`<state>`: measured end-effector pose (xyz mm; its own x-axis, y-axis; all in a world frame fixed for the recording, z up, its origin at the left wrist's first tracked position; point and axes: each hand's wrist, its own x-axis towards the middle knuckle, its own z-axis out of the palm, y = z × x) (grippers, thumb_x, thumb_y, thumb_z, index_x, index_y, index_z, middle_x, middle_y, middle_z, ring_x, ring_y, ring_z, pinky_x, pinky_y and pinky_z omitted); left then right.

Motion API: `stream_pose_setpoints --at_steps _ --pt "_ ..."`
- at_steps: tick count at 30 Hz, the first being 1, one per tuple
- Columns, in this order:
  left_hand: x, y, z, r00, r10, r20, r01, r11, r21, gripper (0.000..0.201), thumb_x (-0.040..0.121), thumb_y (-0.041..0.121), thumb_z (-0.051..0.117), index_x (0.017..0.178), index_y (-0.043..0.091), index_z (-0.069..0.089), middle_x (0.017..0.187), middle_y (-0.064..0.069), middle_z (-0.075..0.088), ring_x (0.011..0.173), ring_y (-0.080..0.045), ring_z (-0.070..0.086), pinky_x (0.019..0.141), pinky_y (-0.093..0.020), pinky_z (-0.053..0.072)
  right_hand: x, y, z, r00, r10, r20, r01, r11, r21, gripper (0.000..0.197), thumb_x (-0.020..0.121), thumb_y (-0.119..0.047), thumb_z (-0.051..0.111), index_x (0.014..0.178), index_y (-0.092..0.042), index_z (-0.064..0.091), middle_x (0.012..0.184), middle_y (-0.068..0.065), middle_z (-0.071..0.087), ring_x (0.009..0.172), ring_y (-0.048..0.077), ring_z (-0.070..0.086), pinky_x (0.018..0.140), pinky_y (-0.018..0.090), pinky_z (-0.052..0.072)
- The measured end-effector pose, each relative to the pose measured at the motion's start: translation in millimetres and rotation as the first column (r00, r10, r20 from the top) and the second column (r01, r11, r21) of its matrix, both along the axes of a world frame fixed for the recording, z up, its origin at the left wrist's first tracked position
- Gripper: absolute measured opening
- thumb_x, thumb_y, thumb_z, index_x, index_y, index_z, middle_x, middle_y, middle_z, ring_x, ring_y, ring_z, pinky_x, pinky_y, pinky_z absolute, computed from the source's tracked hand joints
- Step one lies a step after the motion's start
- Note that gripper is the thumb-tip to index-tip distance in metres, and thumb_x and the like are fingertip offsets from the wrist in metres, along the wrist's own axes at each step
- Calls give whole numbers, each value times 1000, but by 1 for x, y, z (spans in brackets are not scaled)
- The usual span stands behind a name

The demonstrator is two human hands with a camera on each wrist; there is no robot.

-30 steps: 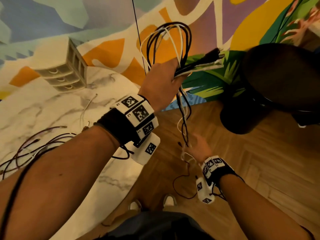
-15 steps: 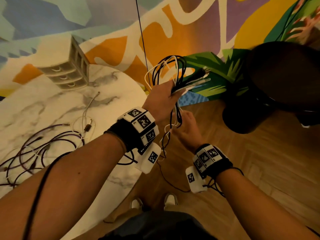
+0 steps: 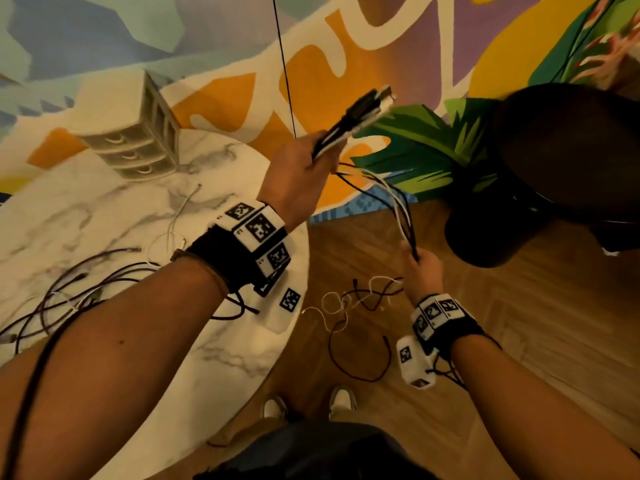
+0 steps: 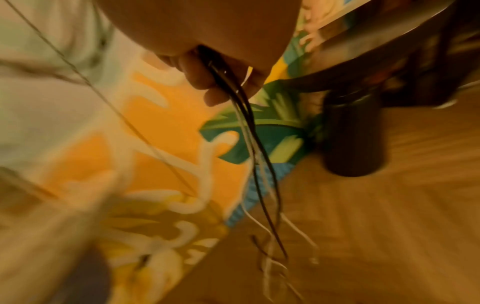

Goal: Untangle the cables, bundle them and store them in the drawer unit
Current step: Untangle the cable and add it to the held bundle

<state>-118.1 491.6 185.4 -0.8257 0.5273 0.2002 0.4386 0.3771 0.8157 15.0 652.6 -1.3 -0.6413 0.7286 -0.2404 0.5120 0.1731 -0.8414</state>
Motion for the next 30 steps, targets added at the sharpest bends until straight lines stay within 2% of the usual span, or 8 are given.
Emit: stream_pose_setpoints --at_steps 3,7,10,13,16,18,24,30 --pt "-2 2 7 1000 -14 24 13 999 51 38 99 32 43 62 24 47 55 7 43 49 -5 35 49 -20 27 24 28 -38 930 38 365 -86 990 115 26 92 -24 51 83 -6 67 77 17 64 76 36 61 67 39 47" --pt "14 10 -7 970 -125 207 98 986 136 42 98 32 45 57 26 45 48 9 37 44 -10 29 49 -28 25 39 36 -57 726 260 637 -338 941 1 34 84 -40 61 98 -10 66 98 17 65 88 35 62 76 38 52" --pt "36 18 -29 903 -191 385 137 977 163 47 97 33 48 50 27 46 46 10 35 44 -10 30 52 -28 25 30 23 -49 791 358 496 -430 902 36 41 80 -36 65 118 -21 58 116 9 56 100 25 58 87 34 49" --pt "58 22 -45 816 -211 538 168 977 129 28 93 21 56 65 27 55 43 12 45 42 -1 40 52 -18 33 15 0 -3 933 358 20 -357 933 -33 28 85 -23 56 111 -33 60 118 -1 59 99 9 60 84 28 51" --pt "71 22 -60 719 -262 644 218 965 148 21 89 2 50 75 18 53 51 10 53 49 -1 47 52 -14 37 10 -20 63 847 236 -476 -450 795 -406 39 86 3 36 113 -12 60 109 -1 66 95 9 62 80 28 49" --pt "77 22 -69 721 -292 628 322 944 69 12 81 4 48 80 14 54 67 1 53 63 -10 50 59 -19 39 12 -29 94 780 200 -593 -561 642 -522 44 81 -2 39 122 4 53 121 14 61 111 21 59 88 31 51" --pt "91 12 -80 750 -402 526 497 866 -47 67 79 -12 51 141 4 31 119 -14 56 107 -20 57 88 -32 50 3 -50 104 880 380 -285 -470 785 -404 35 97 -34 46 91 -17 76 106 2 72 107 14 64 100 36 45" --pt "82 -10 -69 909 -402 109 409 811 -417 18 88 21 53 102 12 61 101 -3 61 91 -16 58 80 -31 50 1 -63 93 935 281 -217 -352 815 -461 42 99 -39 37 86 -14 68 83 2 71 76 12 67 73 26 52"
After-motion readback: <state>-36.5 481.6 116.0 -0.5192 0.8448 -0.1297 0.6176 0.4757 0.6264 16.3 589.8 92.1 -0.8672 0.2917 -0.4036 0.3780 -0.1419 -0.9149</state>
